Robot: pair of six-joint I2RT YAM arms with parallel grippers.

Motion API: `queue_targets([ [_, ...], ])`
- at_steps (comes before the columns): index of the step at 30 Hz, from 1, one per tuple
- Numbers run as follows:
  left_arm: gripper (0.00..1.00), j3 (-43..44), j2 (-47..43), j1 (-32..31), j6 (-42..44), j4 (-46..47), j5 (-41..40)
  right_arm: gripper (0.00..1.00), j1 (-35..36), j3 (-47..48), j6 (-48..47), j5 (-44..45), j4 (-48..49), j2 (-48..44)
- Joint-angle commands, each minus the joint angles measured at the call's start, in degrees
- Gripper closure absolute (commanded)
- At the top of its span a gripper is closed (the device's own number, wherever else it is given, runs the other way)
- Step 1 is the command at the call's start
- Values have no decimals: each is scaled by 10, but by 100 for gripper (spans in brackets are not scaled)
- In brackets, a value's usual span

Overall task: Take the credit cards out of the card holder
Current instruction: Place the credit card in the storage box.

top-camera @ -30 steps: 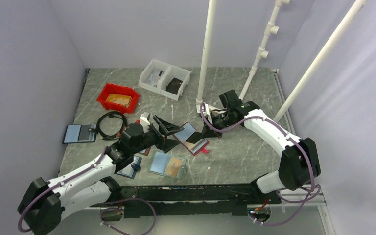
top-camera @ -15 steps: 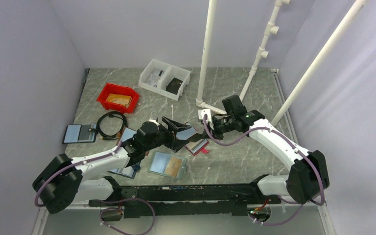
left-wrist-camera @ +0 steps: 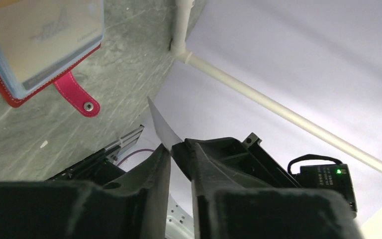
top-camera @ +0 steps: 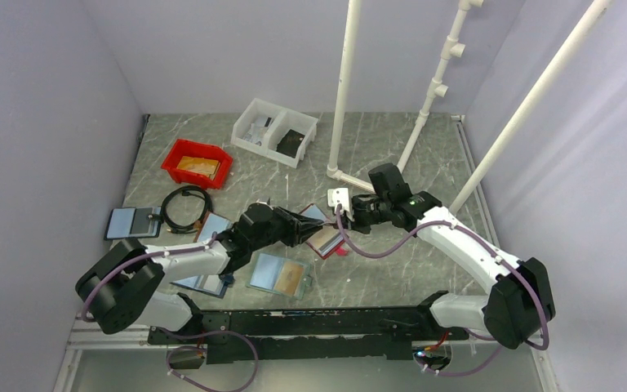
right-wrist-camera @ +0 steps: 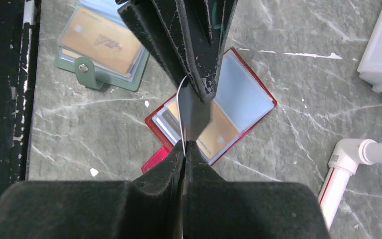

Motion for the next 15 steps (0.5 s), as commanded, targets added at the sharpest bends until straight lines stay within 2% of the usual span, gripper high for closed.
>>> queue_targets([
  [1,86,14,17,-4,-2,78,5,99,9,-5,-10,2,22,-14],
  [3,97,10,22,-4,-1,94,5,90,10,-6,-15,-3,15,-14],
  [4,100,6,23,-4,0,101,3,83,11,-3,-20,-9,7,-12],
  [7,100,-3,21,-4,18,115,-7,62,11,6,-44,-44,-30,-8],
  [10,100,-12,4,0,88,94,-35,44,11,10,-63,-67,-56,-8],
  [12,100,-17,-16,6,144,58,-55,37,11,16,-75,-78,-76,-6],
  [15,100,-26,-56,19,239,19,-74,33,10,29,-99,-95,-114,1],
])
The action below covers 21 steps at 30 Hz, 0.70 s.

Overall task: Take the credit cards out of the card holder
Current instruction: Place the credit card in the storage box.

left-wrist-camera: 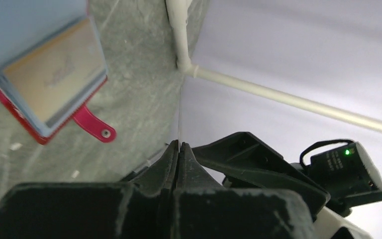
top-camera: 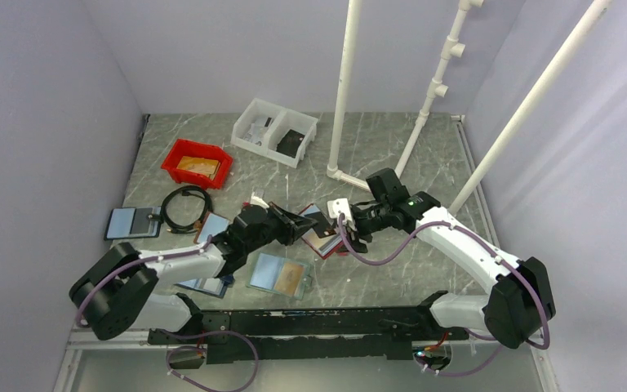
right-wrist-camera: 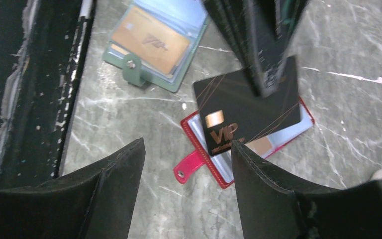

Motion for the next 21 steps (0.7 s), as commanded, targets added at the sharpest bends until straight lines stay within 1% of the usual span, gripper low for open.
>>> queue_targets([
  [1,100,-8,-77,21,172,-48,-43,33,2,35,-52,-59,-66,1],
  [3,100,-3,-113,30,247,-96,-44,32,2,38,-66,-71,-83,1],
  [6,100,8,-166,38,404,-144,-33,32,3,42,-84,-83,-98,2],
  [9,100,43,-200,42,569,-245,-25,32,3,42,-88,-79,-100,2],
  [11,100,73,-210,46,658,-310,-12,31,2,41,-90,-74,-101,1],
  [13,100,101,-213,48,715,-368,-3,32,2,42,-97,-67,-105,1],
  [15,100,127,-212,52,768,-401,21,32,3,44,-104,-57,-115,4],
  [18,100,157,-202,59,823,-421,58,33,2,53,-119,-48,-135,13],
  [21,100,190,-178,72,867,-448,69,33,2,61,-122,-36,-148,19],
])
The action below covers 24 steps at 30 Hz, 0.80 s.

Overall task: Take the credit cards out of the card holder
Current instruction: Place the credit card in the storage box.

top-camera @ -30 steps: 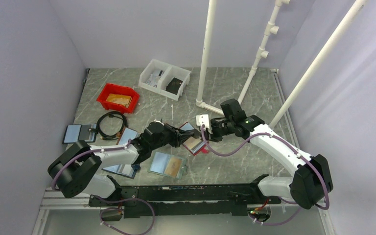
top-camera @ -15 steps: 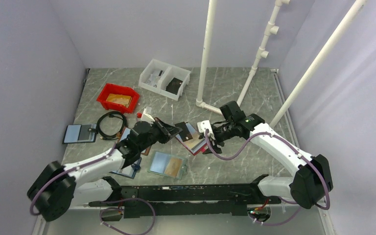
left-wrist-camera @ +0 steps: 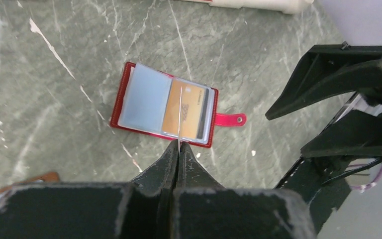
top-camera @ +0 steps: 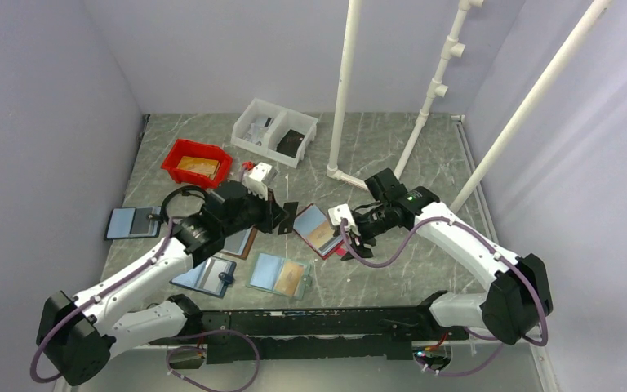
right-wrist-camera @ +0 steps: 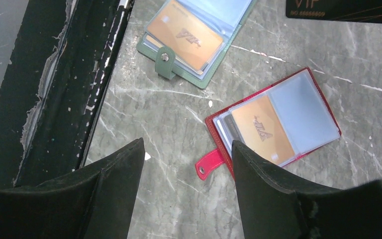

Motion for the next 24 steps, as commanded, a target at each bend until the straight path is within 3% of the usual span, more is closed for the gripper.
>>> queue_targets([
  [1,100,63,31,23,137,-73,47,34,2,35,-29,11,-28,7],
  [8,100,183,117,132,217,-137,142,34,-2,36,-22,61,-34,-6],
  [14,100,334,262,241,274,-211,233,33,-10,38,-15,78,-38,-15],
  [19,100,489,406,263,319,-288,205,34,-13,52,-9,85,-47,-6],
  [24,100,622,520,268,335,-304,214,34,-12,48,4,100,-33,-7],
])
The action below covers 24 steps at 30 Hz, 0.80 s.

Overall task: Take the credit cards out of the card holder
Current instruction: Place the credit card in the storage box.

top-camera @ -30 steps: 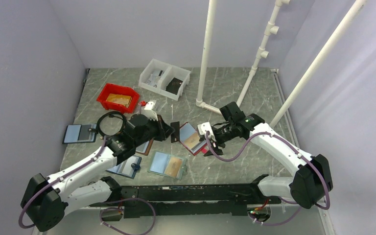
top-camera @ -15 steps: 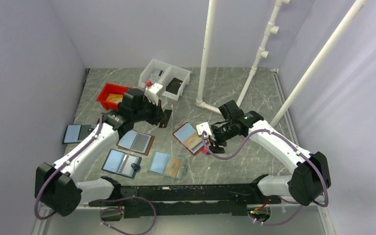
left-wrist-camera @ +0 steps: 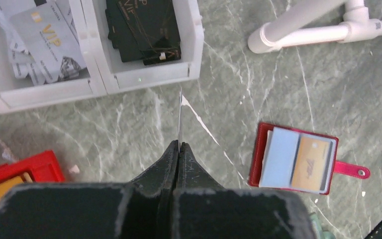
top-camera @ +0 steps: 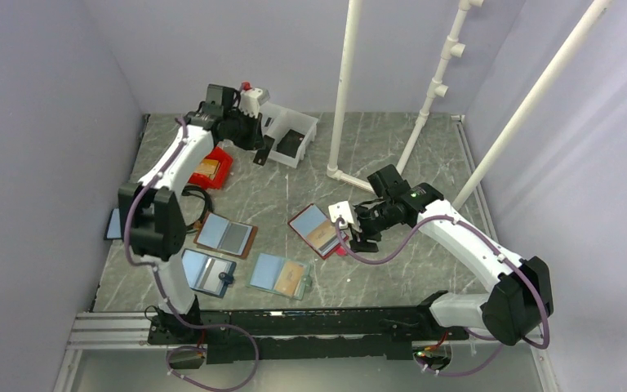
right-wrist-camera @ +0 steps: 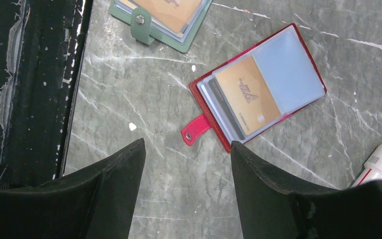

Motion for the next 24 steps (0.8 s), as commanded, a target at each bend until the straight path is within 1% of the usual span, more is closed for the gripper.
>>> queue_targets([
  [1,100,110,70,0,43,-35,31,34,-3,18,8,12,8,-7],
  [5,100,197,138,0,35,-34,39,35,-3,16,12,18,12,-9],
  [9,100,242,187,0,15,-8,58,35,-3,14,15,28,18,-9],
  [12,100,242,206,1,-12,37,75,35,-3,13,19,36,23,-8],
  [16,100,214,216,2,-45,124,100,35,-4,11,21,40,27,-8],
  [18,100,208,226,3,-77,154,104,35,-5,11,22,40,28,-8],
  [22,100,232,262,5,-113,175,108,35,-5,10,22,40,28,-7],
  [24,98,244,279,6,-128,180,112,35,-5,10,23,40,29,-8],
])
